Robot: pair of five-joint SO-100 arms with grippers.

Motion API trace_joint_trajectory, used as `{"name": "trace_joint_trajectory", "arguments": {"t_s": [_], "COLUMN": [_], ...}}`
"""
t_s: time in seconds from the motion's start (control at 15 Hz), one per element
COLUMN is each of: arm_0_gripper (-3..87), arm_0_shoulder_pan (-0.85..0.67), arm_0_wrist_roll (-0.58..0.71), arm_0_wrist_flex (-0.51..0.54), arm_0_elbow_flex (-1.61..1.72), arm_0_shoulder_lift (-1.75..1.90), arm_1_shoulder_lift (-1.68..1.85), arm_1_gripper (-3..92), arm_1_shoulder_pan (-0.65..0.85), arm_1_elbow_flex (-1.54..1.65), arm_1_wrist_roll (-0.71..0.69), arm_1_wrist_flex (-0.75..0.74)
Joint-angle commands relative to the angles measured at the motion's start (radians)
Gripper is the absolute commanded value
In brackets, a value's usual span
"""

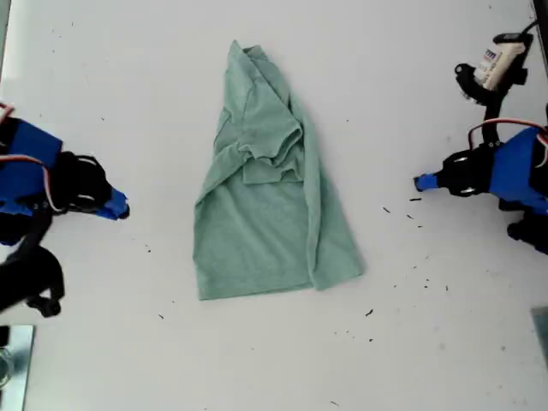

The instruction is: Fold t shirt

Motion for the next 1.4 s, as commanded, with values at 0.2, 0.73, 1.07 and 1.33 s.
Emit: {"name": "trace_joint_trajectory", "arguments": {"t_s": [0.2,0.73,1.07,1.33], "arm_0_gripper": [28.3,27.5,-0.2,-0.2], "arm_0_shoulder_pan": [0.143,0.117,0.130,0.135], "arm_0_wrist_roll": [-0.018,0.020,-0.040,-0.109], "arm_0_wrist_flex": [0.144,-0.291,-0.367,0.018], "arm_0_elbow_flex": [-0.606,-0.420,-0.379,-0.594], "arm_0_shoulder_lift": [-0.425,-0.925,-0.954,-0.629], "arm_1_shoulder_lift": [0.018,0.061,0.066,0.066], "arm_1_gripper": [2.5,2.5,2.5,2.5], "arm_1_shoulder_pan": [0.003,-0.021,-0.032,-0.031], "arm_1_elbow_flex": [0.034,0.040,0.041,0.041], "arm_1_wrist_roll": [-0.003,-0.002,0.002,0.002], "arm_1_wrist_flex": [-0.003,0.017,0.021,0.021]}}
